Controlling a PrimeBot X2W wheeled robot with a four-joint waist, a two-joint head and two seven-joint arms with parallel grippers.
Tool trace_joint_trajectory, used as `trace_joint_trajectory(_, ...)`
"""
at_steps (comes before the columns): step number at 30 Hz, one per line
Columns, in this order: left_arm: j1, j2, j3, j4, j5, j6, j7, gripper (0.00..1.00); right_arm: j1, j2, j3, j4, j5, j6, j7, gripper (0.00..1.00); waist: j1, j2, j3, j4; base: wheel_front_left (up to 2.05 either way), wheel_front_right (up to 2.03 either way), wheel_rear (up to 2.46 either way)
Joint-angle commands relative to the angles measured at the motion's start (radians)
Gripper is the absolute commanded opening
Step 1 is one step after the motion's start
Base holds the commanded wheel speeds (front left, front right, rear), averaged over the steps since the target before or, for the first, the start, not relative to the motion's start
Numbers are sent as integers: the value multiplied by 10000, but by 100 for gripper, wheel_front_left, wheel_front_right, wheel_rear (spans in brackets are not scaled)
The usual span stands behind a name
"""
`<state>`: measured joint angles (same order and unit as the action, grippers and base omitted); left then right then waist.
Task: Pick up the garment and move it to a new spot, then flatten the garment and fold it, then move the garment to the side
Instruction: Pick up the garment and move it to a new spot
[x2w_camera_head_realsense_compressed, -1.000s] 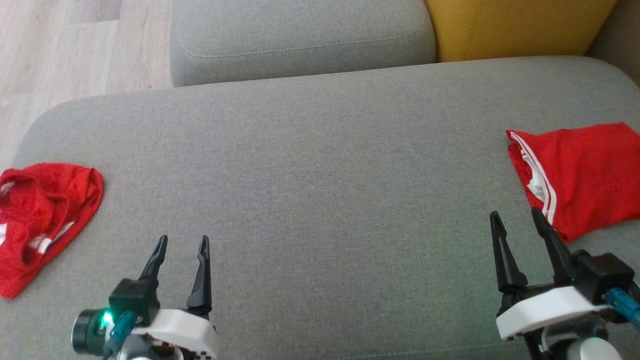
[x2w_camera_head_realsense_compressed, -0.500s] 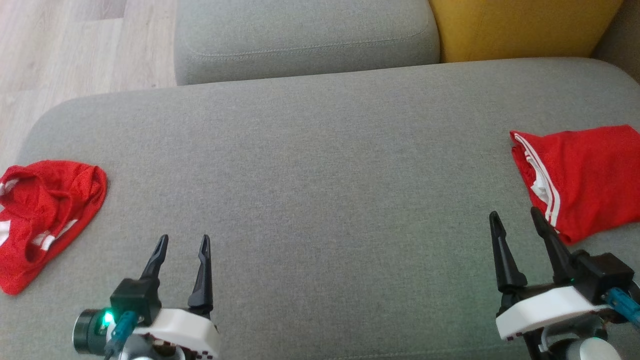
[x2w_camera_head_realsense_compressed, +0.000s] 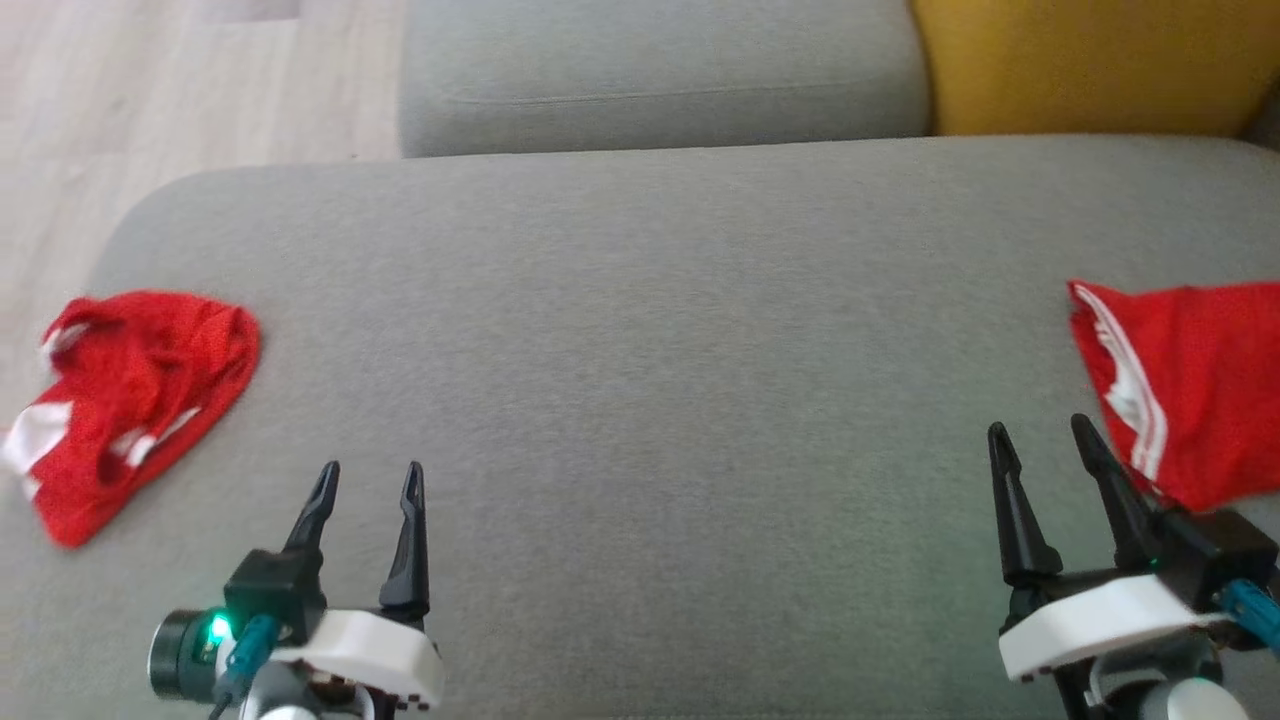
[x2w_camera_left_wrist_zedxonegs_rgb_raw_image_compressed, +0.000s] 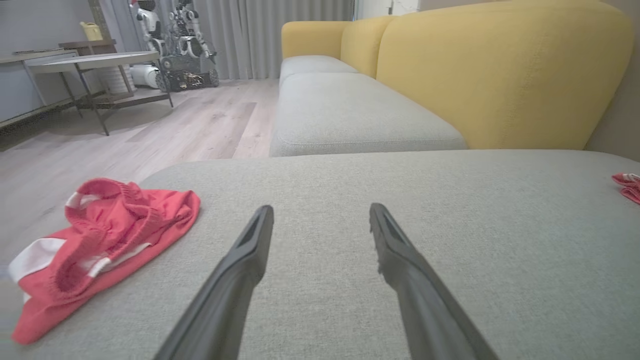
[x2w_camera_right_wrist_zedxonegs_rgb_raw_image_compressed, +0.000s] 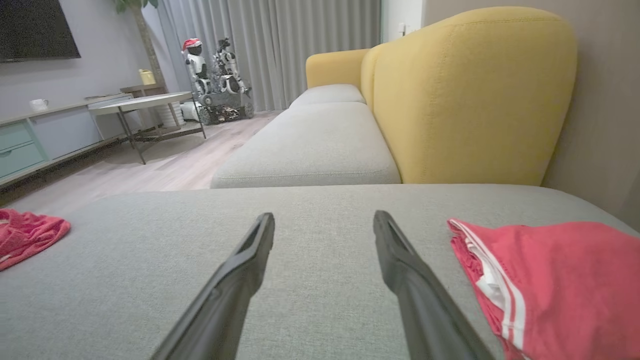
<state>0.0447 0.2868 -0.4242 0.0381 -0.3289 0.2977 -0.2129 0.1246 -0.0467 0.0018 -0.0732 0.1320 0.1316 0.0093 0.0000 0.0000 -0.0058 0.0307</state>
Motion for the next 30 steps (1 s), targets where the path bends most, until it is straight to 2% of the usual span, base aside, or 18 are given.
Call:
trace_joint_trajectory(1,-656,184,344,-300,-82,46,-65,100,-171,-37,252,-441,29,-9,-11,100,0,0,-17,406,0,0,0)
trace_joint_trajectory(16,-817,134,428,-158,-186,55,-247,100,-86,-36,456,-808,137,-9,39,100,0,0,-131,2920,0,0,0)
trace_joint_trajectory(20,-772,144,482,-156,-215,76,-295,100,-130,-36,483,-799,157,-9,55,100,0,0,-156,3222,0,0,0)
trace_joint_trajectory(30,-837,193,505,-198,-220,93,-340,100,-239,-36,519,-713,139,-9,90,100,0,0,-144,3479,0,0,0)
